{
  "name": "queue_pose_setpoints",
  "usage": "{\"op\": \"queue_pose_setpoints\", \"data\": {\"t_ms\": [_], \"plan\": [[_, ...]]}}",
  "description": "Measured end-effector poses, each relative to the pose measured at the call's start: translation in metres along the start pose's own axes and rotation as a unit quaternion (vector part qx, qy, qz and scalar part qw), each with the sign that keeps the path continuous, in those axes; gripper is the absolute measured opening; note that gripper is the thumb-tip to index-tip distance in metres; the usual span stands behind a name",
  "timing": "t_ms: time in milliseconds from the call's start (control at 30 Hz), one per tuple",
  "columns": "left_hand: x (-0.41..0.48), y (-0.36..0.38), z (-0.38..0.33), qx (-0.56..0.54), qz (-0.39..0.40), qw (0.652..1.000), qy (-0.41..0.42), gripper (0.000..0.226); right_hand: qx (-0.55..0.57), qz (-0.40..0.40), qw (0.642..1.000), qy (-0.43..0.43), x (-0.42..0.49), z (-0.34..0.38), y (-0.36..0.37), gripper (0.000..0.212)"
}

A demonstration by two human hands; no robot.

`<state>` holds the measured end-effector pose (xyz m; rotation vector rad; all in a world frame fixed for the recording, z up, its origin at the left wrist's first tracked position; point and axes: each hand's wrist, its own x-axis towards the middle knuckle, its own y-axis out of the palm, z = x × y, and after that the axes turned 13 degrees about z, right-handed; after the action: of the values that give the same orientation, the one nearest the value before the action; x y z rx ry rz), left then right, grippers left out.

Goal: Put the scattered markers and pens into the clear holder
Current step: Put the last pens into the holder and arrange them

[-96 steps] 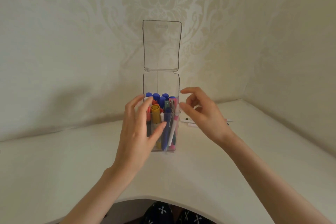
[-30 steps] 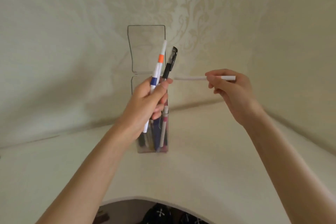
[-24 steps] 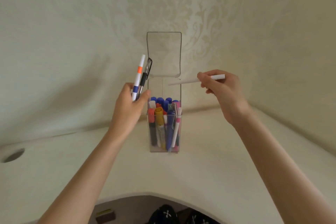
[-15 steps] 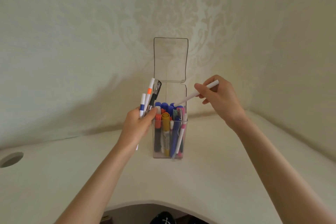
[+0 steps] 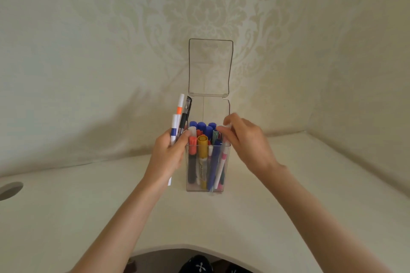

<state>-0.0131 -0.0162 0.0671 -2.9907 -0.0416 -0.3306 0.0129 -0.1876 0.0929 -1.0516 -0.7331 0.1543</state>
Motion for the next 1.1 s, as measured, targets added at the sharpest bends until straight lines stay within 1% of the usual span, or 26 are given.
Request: {"op": "queue_pose_setpoints", "data": {"t_ms": [33,67,100,133,200,233,267,333,400,500,567,667,733,800,867,933,967,1033,1100], "plan": [[-0.001,0.0,0.0,-0.005,0.003,1.0,0.001,0.028,-0.041,-0.015,0.998,-0.034,-0.006,-0.006,0.006,0.043],[-0.002,-0.001,0.0,-0.011,0.005,1.0,0.003,0.03,-0.057,-0.029,0.996,-0.056,-0.012,-0.012,0.012,0.052],[-0.003,-0.001,-0.001,-0.015,0.006,1.0,0.006,0.03,-0.044,-0.027,0.997,-0.056,-0.016,-0.015,0.016,0.057],[-0.005,-0.001,-0.002,-0.017,0.006,1.0,0.014,0.03,-0.015,-0.019,0.999,-0.04,-0.019,-0.018,0.017,0.059],[-0.01,-0.001,-0.006,-0.021,0.01,0.999,0.048,0.026,0.08,0.016,0.997,0.015,-0.021,-0.017,0.016,0.066],[-0.012,-0.001,-0.009,-0.024,0.017,0.997,0.069,0.023,0.128,0.026,0.991,0.035,-0.021,-0.015,0.012,0.065],[-0.015,-0.001,-0.012,-0.027,0.03,0.996,0.086,0.022,0.161,0.025,0.986,0.047,-0.02,-0.012,0.009,0.057],[-0.02,-0.001,-0.018,-0.035,0.072,0.991,0.103,0.019,0.214,-0.004,0.975,0.054,-0.016,-0.004,0.003,0.037],[-0.023,0.0,-0.025,-0.041,0.118,0.986,0.108,0.017,0.28,-0.016,0.958,0.052,-0.009,0.007,-0.004,0.027],[-0.024,0.003,-0.033,-0.039,0.148,0.983,0.1,0.013,0.348,0.0,0.937,0.028,0.001,0.024,-0.011,0.021],[-0.023,0.006,-0.036,-0.031,0.146,0.985,0.092,0.011,0.393,-0.013,0.919,0.023,0.006,0.033,-0.016,0.02],[-0.02,0.008,-0.04,-0.005,0.137,0.987,0.087,0.011,0.462,-0.035,0.885,0.037,0.011,0.035,-0.02,0.013],[-0.017,0.009,-0.041,0.005,0.144,0.986,0.083,0.011,0.491,-0.037,0.869,0.048,0.012,0.031,-0.02,0.014],[-0.014,0.011,-0.042,0.018,0.15,0.985,0.083,0.012,0.495,-0.041,0.866,0.057,0.011,0.027,-0.02,0.018],[-0.01,0.011,-0.043,0.058,0.118,0.987,0.095,0.014,0.501,-0.075,0.859,0.074,0.012,0.023,-0.021,0.018],[-0.005,0.005,-0.039,0.126,0.039,0.984,0.121,0.018,0.506,-0.151,0.844,0.097,0.013,0.015,-0.028,0.02],[-0.003,0.001,-0.037,0.158,-0.002,0.979,0.131,0.02,0.491,-0.186,0.845,0.1,0.013,0.01,-0.033,0.024],[0.0,-0.008,-0.028,0.201,-0.057,0.969,0.13,0.026,0.436,-0.224,0.867,0.09,0.013,-0.001,-0.043,0.025],[-0.001,-0.01,-0.017,0.207,-0.063,0.971,0.104,0.03,0.39,-0.233,0.887,0.079,0.011,-0.008,-0.05,0.024]]}}
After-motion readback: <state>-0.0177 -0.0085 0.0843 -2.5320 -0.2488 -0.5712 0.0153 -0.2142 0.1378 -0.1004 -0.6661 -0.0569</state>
